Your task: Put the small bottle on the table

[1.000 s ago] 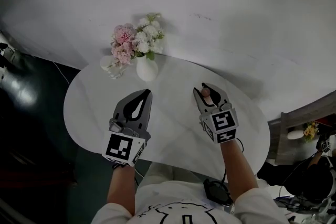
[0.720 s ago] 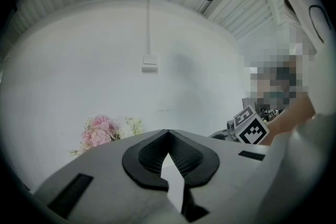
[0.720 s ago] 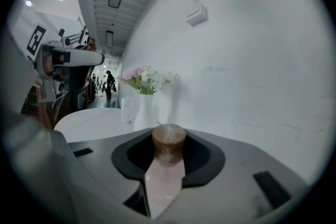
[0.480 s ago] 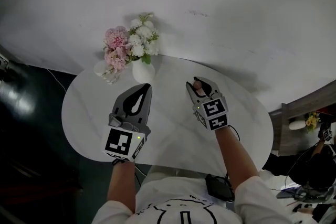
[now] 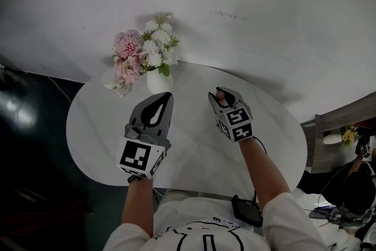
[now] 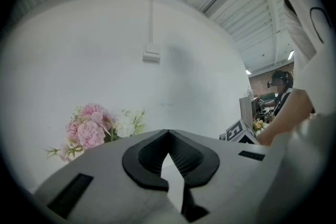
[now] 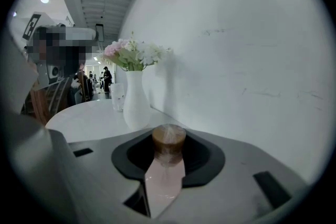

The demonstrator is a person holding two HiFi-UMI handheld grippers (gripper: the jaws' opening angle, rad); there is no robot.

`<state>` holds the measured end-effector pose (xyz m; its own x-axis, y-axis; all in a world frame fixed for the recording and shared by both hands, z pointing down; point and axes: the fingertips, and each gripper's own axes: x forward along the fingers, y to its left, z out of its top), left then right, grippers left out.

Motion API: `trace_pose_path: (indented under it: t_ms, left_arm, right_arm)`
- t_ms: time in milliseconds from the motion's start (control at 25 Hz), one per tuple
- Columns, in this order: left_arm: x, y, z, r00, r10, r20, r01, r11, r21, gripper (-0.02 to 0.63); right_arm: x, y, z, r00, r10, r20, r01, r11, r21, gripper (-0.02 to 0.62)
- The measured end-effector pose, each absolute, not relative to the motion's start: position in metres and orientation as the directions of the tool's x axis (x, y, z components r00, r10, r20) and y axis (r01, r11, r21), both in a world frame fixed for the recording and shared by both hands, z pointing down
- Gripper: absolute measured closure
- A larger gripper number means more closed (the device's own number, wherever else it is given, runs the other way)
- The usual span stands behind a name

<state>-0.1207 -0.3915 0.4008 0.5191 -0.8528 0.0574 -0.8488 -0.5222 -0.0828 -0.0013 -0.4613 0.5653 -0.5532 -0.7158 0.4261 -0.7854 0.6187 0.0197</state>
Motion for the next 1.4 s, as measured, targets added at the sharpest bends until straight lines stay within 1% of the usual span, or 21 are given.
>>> trace_pose_path:
  t_ms: [560, 920, 1200, 1400]
  left_arm:
    - [-0.127, -0.399, 0.420, 0.515, -0.851, 0.098, -0.850, -0.522, -0.064, 0.603]
    - [-0.123, -0.400, 0.426, 0.525, -0.843, 0.114, -0.843, -0.534, -0.063, 0.603]
    - [-0.123, -0.398, 0.422, 0.524, -0.844, 0.112, -0.843, -0.533, -0.070, 0.603]
    - [-0.121, -0.394, 0.420, 0.522, -0.846, 0.112, -0.844, -0.531, -0.073, 0.604]
  right_arm:
    - [0.000, -0.481, 0.601, -0.533, -0.699, 0.477, -0.800, 0.600, -0.013, 0.480]
    - [0.003, -0.486, 0.604, -0.536, -0.704, 0.465, -0.800, 0.599, -0.016, 0.479]
    - [0.005, -0.487, 0.607, -0.512, -0.716, 0.475, -0.799, 0.600, 0.043, 0.479]
    - [0.006, -0.488, 0.611, -0.492, -0.717, 0.494, -0.809, 0.586, 0.044, 0.471]
